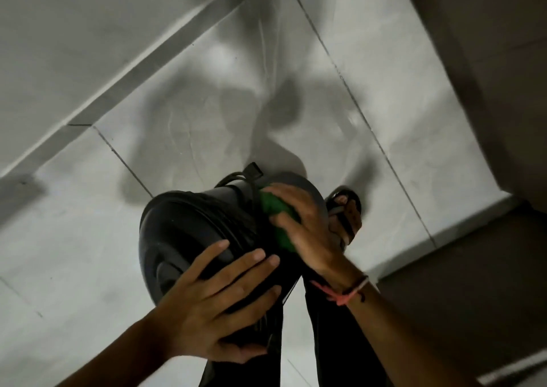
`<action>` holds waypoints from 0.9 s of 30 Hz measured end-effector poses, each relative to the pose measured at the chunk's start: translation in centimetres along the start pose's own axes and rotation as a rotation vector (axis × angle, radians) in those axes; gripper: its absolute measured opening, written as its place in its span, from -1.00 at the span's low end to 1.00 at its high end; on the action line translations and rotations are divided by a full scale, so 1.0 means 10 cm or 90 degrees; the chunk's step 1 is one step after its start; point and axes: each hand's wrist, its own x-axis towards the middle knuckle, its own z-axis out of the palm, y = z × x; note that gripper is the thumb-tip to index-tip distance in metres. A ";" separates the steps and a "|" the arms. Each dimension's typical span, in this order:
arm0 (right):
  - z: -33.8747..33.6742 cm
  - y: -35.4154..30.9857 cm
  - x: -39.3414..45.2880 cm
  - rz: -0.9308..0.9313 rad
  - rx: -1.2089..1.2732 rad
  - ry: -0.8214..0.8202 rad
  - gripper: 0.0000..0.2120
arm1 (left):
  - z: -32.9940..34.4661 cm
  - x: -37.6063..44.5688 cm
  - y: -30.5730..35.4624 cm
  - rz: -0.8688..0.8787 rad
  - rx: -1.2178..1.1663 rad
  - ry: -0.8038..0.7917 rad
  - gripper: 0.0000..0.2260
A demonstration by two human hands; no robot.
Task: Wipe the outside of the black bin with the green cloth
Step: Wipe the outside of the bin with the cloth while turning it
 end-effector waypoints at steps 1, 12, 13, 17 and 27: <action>0.03 0.01 -0.13 -0.033 0.005 -0.020 -0.56 | 0.00 -0.03 0.01 -0.010 0.003 0.008 -0.31; -0.20 0.54 0.49 0.212 0.111 0.193 -0.65 | -0.02 0.31 -0.06 -0.039 -0.017 0.038 -0.44; -0.23 0.49 0.43 0.221 0.203 0.201 -0.69 | -0.05 0.40 -0.13 -0.066 -0.027 0.044 -0.43; -0.48 0.32 0.24 0.229 0.652 0.263 -0.56 | -0.20 0.77 -0.57 -0.314 -0.051 0.073 -0.39; -1.21 -0.39 0.29 0.021 0.867 0.296 -0.70 | -0.46 1.52 -1.38 -0.902 -0.168 0.285 -0.41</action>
